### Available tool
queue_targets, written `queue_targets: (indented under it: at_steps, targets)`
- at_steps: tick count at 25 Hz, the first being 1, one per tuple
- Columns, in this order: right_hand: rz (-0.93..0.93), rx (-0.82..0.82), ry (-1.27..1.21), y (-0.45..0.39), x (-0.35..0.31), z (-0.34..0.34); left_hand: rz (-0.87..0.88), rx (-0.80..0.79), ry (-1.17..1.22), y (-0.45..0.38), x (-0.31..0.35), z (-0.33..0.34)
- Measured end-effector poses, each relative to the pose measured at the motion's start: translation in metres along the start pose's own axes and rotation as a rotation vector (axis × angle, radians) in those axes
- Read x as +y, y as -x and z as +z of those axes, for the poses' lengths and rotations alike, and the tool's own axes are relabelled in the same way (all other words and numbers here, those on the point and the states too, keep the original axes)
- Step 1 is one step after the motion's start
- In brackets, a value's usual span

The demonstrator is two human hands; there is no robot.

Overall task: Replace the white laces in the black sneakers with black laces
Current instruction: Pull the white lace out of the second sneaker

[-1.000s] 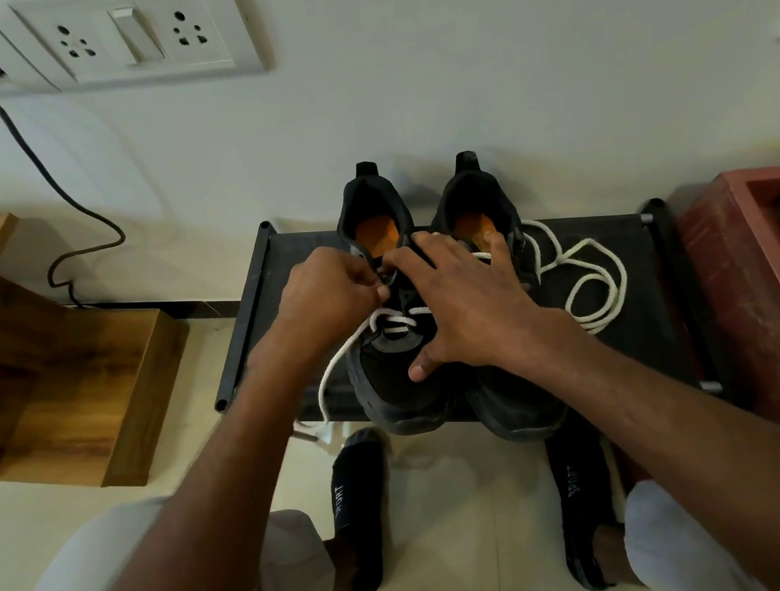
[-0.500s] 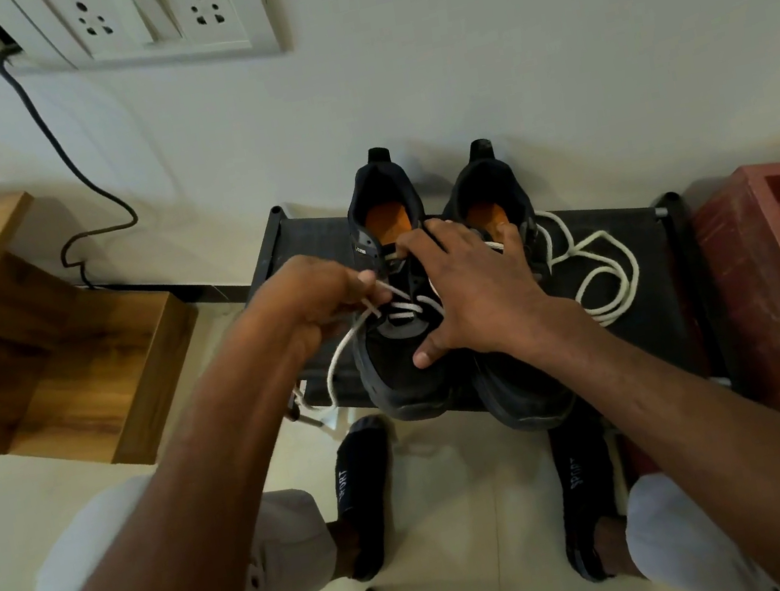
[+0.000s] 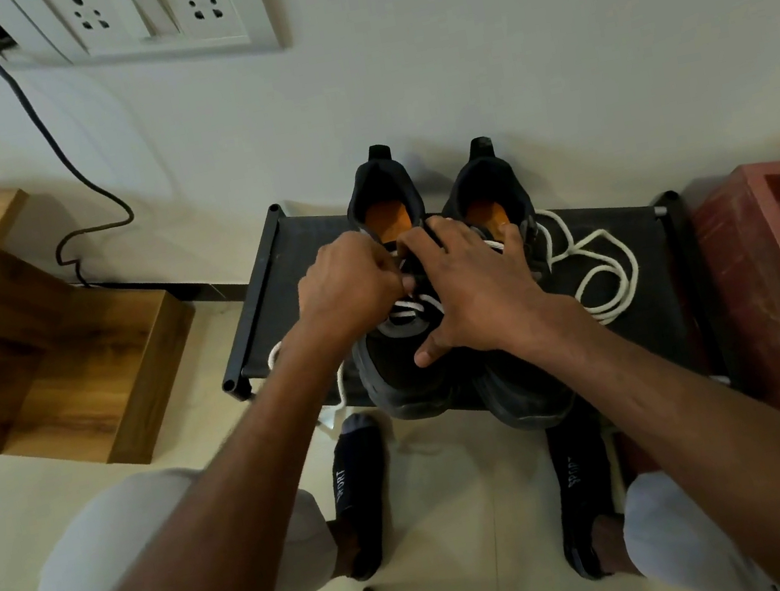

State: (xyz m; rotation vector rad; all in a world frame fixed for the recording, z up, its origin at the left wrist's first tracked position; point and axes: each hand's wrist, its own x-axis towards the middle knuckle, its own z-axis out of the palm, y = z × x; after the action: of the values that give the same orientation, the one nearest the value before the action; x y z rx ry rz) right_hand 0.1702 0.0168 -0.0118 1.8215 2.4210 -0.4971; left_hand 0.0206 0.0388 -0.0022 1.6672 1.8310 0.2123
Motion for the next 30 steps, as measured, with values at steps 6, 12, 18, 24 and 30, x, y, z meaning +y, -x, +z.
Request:
queue_targets:
  at_steps: [6, 12, 18, 24, 30]
  targets:
    - [0.009, -0.017, -0.018, 0.0, 0.0, 0.0, -0.268, 0.008, 1.04, 0.021, 0.0, -0.032]
    - [0.006, -0.011, -0.013, 0.0, 0.0, 0.001, 0.201, -0.043, -0.097, -0.003, -0.003, -0.004]
    - [0.007, -0.025, -0.025, 0.0, 0.001, 0.0, 0.169, -0.037, -0.208, -0.006, -0.007, -0.006]
    - [-0.002, -0.02, -0.021, 0.0, 0.003, 0.001, 0.077, 0.087, 0.843, 0.01, -0.004, -0.067]
    - [-0.001, -0.009, -0.01, -0.002, 0.001, 0.002, 0.147, -0.003, 0.077, 0.007, -0.003, -0.038]
